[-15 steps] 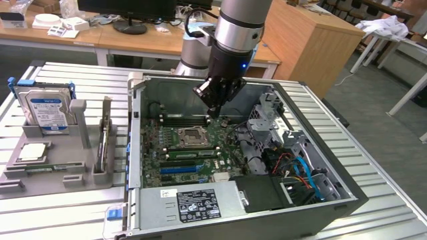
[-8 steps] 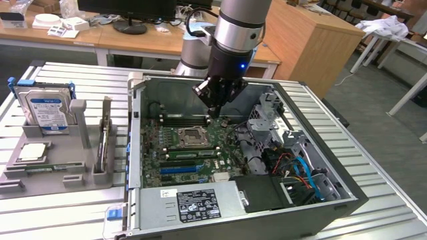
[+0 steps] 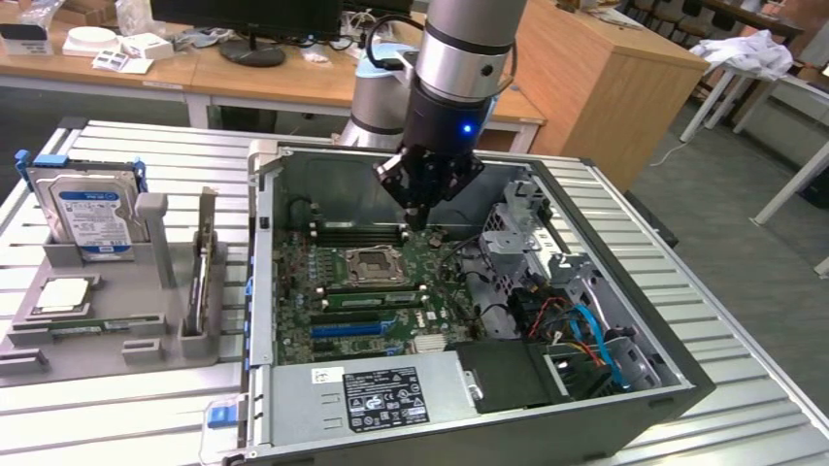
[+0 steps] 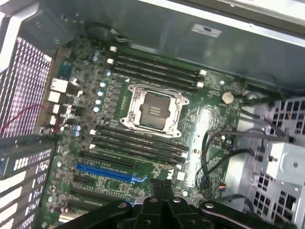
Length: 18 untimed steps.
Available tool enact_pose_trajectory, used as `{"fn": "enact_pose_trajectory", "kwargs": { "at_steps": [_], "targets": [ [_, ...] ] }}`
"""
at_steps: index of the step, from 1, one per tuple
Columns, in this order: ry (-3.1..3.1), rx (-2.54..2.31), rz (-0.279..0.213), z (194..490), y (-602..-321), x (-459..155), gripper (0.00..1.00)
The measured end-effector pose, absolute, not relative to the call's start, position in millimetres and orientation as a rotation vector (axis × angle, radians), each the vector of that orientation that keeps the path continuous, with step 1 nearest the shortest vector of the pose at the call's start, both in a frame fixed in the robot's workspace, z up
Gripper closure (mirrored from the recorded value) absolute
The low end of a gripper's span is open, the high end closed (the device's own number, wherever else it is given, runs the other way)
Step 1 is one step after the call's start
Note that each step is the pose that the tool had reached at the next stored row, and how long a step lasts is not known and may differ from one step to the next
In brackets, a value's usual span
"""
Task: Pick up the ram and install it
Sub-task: 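Press down the ram until it locks into place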
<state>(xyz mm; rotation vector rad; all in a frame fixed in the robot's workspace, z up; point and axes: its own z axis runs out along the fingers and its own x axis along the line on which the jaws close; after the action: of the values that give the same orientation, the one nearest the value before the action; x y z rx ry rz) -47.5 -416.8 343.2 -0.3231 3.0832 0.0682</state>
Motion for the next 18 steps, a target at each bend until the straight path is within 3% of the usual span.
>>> {"fn": "enact_pose_trajectory", "kwargs": {
  "at_steps": [18],
  "targets": [
    [3.131,-0.15,0.074,343.2,-416.8,-49.1,0.89]
  ]
}}
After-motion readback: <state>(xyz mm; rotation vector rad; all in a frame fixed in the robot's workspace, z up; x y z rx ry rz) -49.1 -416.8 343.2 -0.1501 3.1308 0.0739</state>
